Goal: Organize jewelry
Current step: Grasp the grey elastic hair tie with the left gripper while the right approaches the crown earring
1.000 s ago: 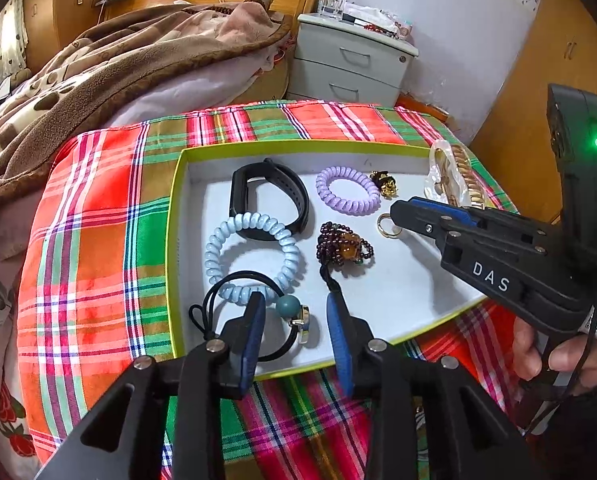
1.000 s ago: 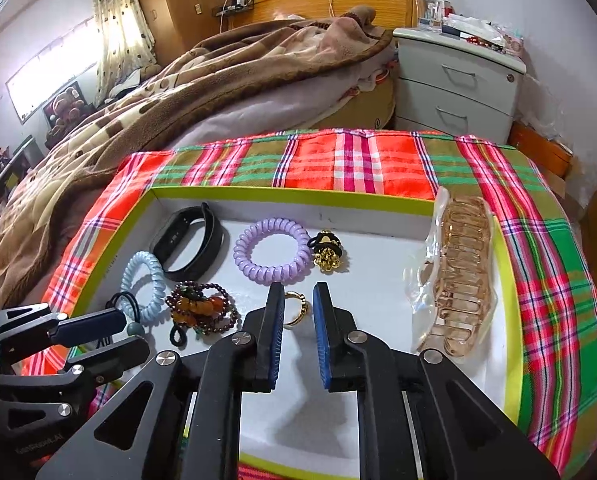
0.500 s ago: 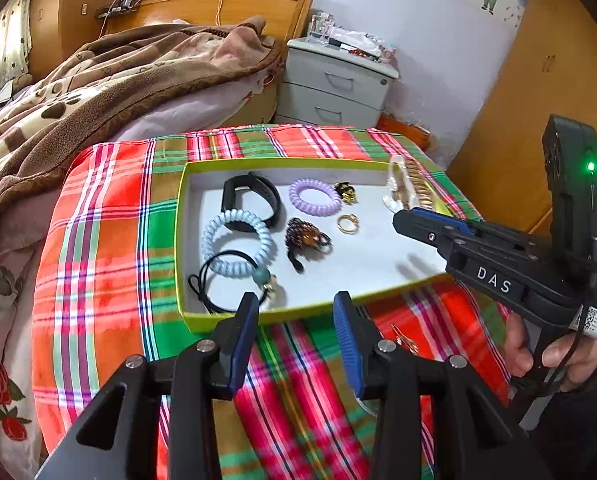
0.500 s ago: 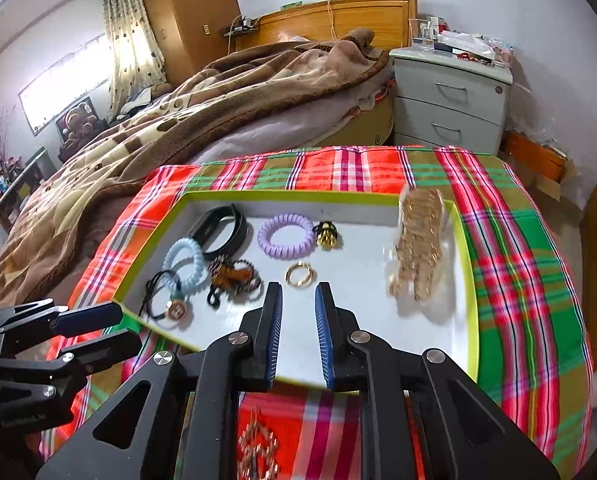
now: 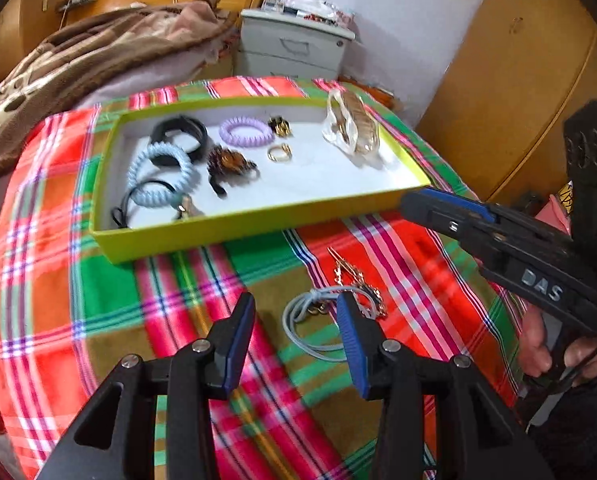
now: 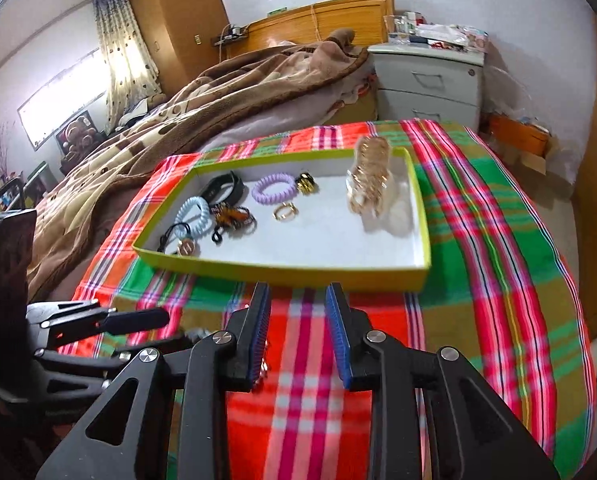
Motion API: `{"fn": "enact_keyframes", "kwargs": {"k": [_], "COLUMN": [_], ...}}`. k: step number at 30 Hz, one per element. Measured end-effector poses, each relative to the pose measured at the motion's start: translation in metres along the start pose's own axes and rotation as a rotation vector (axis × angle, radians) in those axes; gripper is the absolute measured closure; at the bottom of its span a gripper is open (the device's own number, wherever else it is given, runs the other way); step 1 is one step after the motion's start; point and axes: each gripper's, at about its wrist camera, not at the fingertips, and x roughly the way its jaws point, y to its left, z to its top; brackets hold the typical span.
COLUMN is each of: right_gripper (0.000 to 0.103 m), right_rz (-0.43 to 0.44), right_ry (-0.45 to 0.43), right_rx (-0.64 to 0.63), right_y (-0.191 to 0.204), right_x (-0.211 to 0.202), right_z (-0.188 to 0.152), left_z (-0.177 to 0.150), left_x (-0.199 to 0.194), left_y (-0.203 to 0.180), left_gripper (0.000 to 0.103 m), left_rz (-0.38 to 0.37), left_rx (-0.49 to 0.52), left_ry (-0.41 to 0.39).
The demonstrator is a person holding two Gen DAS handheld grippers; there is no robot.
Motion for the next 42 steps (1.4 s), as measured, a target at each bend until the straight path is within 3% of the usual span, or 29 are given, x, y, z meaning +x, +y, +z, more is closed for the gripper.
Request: {"fn": "enact_keyframes", "kwargs": {"k": [14,19,21,23,26,42], "right_gripper": [0.073,0.073,0.073,0.073,0.073,0.073], "right_rz": [-0.016,-0.019,-0.022,-0.028,-0.030,0.026], "right_ry": [0.012,0.012,0.017,0.021,0.028,0.094], "right_rx": [0.044,0.040,0.039,0.037,0.035,-0.072], "right_y": [-0.017,-0.014,-0.013,-0.011,-0.009,0.031], "right_x": [-0.010,-0.011,-0.010,-0.010,-0.008,0.018], "right_z": [-0.020,-0.020,-0.021,-0.021,-0.022,-0.031], "left_z": [-0.002,-0.001,0.000,0.000,-0.001,-0.025], "left_x": [0.019,0.026,0.027,0.026,0.023,-0.012], "left_y": [-0.014,-0.025,-0.026,-0.025,-0.019,0.030], "left_gripper": [0.059,0.059,0.065,0.081,0.088,0.089], "left_rz": [0.084,0.136,0.139,0.144,0.134,0.146], "left_rx": [0.065,0.143,0.152,0.148,0.135,-0.037], "left_ry": [0.026,0.020,0.019,0.018,0.015,-0.061]}}
